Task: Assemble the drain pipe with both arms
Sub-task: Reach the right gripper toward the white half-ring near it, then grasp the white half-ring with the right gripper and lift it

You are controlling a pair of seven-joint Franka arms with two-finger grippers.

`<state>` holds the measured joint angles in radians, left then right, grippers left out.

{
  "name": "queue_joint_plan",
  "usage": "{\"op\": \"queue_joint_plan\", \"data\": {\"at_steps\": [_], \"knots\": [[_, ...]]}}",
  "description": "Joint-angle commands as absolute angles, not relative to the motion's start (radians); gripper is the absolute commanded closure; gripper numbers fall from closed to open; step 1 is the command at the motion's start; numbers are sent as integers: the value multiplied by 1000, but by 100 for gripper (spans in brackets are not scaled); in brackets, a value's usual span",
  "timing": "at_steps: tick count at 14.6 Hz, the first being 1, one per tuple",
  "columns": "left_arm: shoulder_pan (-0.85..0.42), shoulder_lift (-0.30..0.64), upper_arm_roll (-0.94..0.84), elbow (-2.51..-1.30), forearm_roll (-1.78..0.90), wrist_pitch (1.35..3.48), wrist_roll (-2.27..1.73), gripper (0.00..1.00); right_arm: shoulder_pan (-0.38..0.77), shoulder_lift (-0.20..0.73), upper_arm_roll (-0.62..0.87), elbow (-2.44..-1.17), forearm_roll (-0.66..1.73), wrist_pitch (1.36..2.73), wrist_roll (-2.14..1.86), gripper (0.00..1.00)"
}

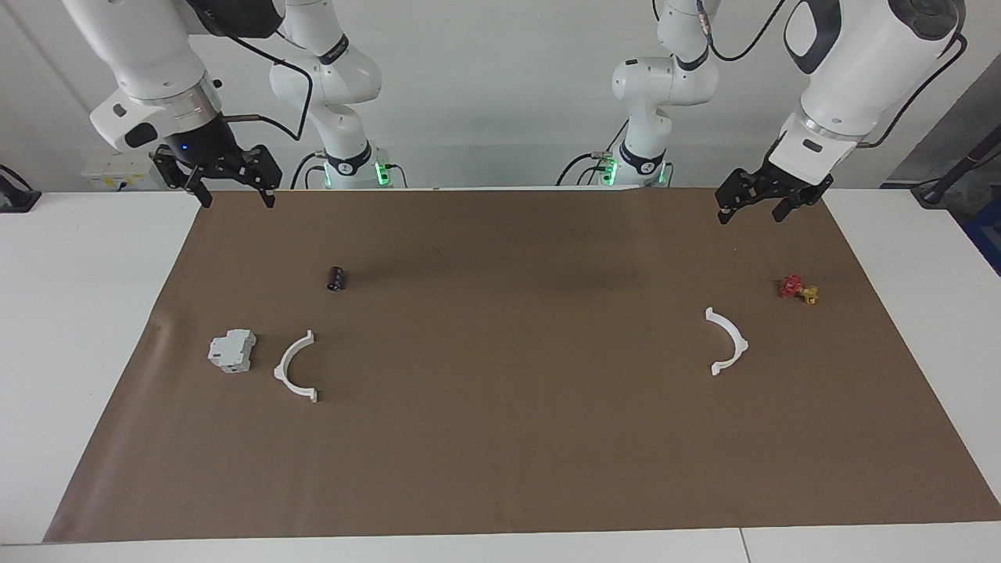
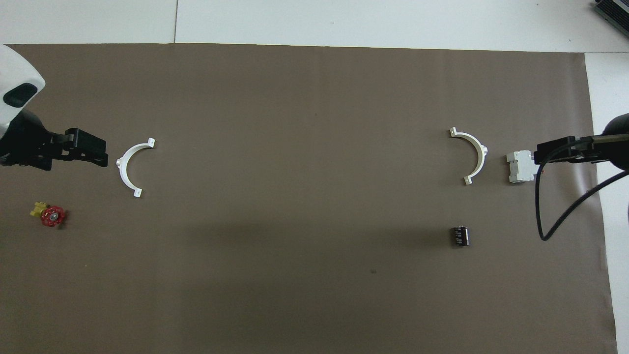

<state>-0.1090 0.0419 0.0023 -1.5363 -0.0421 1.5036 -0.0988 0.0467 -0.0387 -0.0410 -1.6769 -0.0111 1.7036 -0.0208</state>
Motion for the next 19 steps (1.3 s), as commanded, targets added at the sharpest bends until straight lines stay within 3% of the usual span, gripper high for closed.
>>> {"op": "queue_joint_plan", "data": {"at_steps": [1, 8, 12, 16, 19], "knots": [[-98, 29, -2, -1545, -52, 1505, -84, 0, 38, 30, -38, -1729, 23, 1852, -170, 0], [-98, 29, -2, -1548, -52, 1506, -84, 0, 20, 340, -34, -1726, 115, 2210, -533, 0], [-98, 29, -2, -1548, -52, 1506, -84, 0, -11, 391, -35, -1813, 115, 2342, -617, 0], [-98, 23, -2, -1552, -52, 1509, -84, 0, -34, 410, -35, -1853, 117, 2381, -640, 1], [-98, 23, -2, -1554, -51, 1509, -84, 0, -34, 416, -35, -1894, 117, 2433, -634, 11]]}}
